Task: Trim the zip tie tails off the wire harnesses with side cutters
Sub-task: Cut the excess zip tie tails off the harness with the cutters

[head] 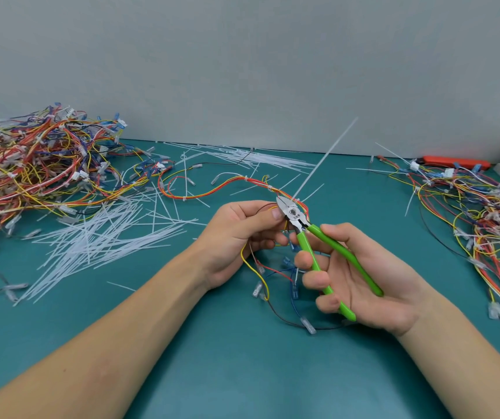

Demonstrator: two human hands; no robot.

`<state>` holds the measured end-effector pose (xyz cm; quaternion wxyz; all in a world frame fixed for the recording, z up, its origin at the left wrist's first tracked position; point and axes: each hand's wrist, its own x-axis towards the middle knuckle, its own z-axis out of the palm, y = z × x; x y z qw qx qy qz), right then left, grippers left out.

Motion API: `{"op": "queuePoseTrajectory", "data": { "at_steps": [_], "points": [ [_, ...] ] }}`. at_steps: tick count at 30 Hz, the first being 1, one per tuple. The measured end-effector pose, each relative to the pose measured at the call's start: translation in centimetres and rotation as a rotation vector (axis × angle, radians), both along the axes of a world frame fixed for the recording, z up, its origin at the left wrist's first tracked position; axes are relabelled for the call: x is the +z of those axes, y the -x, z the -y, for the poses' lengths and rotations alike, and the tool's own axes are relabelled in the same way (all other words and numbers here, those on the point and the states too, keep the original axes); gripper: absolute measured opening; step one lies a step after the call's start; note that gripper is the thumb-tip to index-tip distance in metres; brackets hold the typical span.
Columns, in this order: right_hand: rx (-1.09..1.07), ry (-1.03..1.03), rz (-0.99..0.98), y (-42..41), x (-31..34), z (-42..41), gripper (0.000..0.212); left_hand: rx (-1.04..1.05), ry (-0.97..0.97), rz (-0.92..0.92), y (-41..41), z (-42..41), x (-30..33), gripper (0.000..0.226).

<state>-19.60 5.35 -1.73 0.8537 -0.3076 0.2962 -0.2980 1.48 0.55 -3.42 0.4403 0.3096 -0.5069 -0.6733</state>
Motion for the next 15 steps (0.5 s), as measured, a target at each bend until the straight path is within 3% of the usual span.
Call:
{"op": "queuePoseTrajectory", "data": {
  "at_steps": [15],
  "points": [
    [0.074,-0.045,0.073,0.29,0.14,-0.05,0.035,-0.001,0.022,-0.032,0.14,0.19,-0.33,0.01]
  ]
}}
